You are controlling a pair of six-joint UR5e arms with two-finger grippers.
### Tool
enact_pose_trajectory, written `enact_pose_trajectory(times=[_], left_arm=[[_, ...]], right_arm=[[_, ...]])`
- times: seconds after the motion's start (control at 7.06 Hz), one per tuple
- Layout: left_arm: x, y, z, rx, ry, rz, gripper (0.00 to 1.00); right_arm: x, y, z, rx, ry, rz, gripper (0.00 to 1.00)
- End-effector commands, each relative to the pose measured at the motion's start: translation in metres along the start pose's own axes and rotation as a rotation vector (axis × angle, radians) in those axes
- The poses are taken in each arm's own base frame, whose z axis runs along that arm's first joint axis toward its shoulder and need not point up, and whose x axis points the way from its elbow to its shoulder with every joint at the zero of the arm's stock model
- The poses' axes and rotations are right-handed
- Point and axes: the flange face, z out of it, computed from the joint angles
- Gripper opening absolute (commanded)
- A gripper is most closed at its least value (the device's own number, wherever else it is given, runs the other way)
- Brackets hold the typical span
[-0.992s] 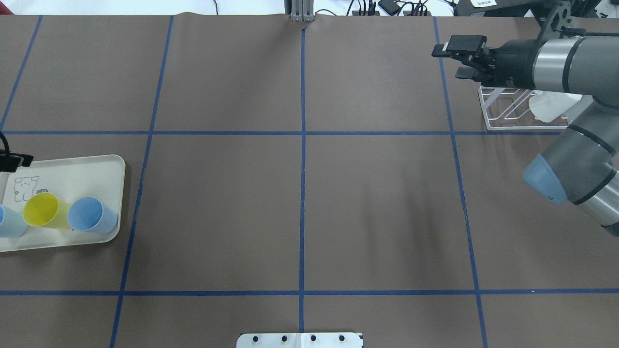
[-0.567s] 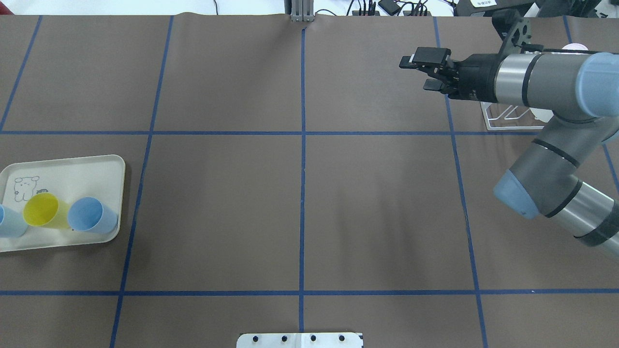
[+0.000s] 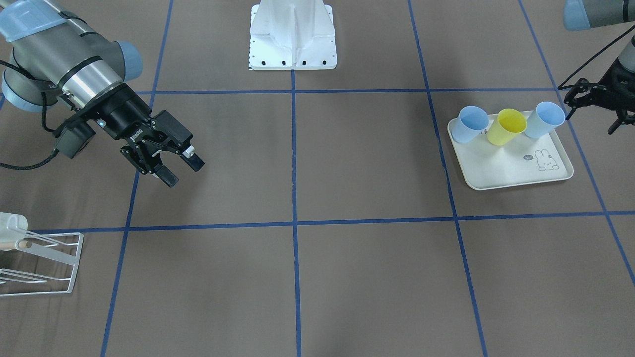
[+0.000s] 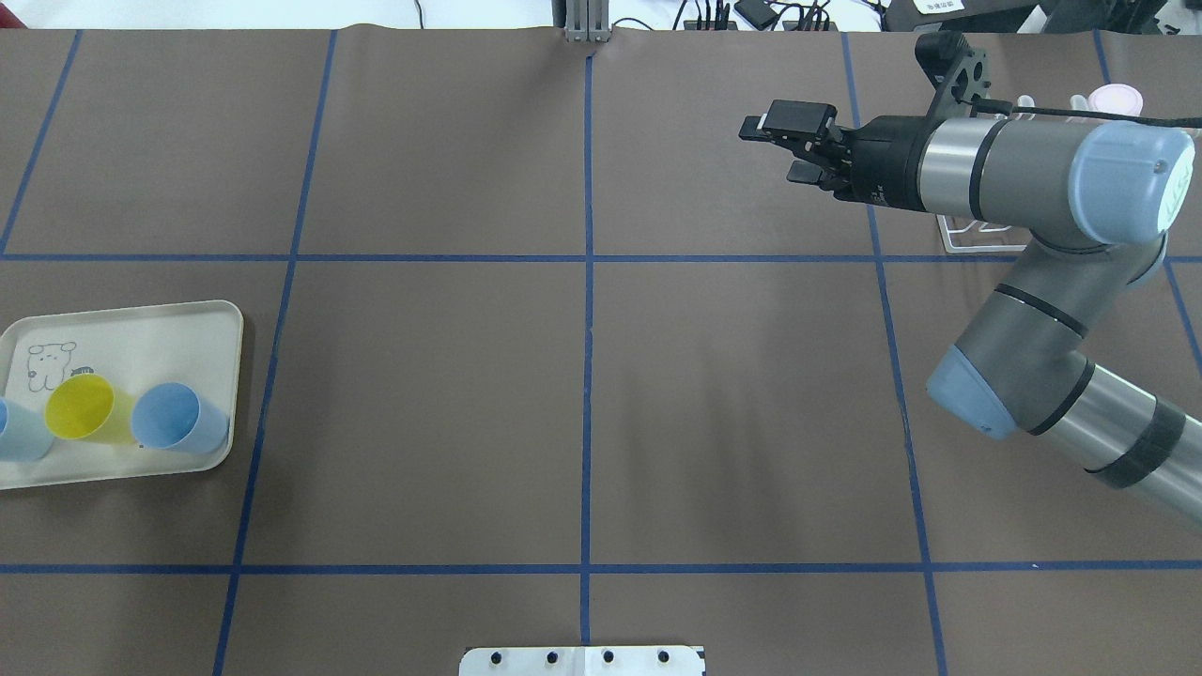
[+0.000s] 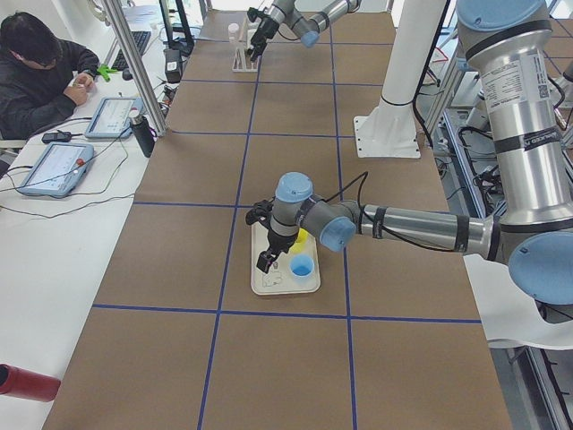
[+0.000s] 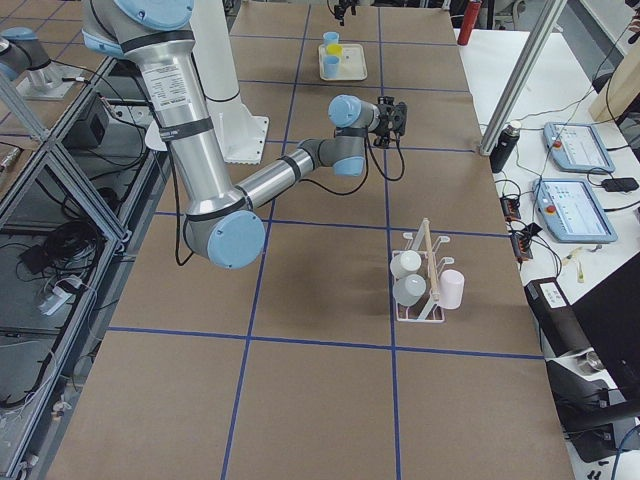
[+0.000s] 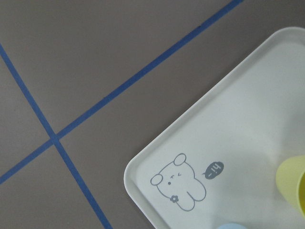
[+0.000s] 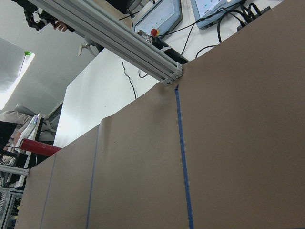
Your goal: Transfer IKEA cup to right arm and place on rack
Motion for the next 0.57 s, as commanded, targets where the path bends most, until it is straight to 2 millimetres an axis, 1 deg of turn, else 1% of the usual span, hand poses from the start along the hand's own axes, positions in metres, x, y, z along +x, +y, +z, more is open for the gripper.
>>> enact_pose_trajectory(times=[0.0,0.43], left_arm=[[-0.0039,0.0173,0.0144,-0.046,0.036,-0.021,1.00],[-0.0018,0.0216,0.0225,-0.068,0.067,-0.035,1.00]], right_arm=[[-0.0008,0.0005,0.0005,-0.001,-0.001,0.000,1.00],[-0.0013,0.0010,-0.0006,-0.002,-0.004,0.000,1.00]])
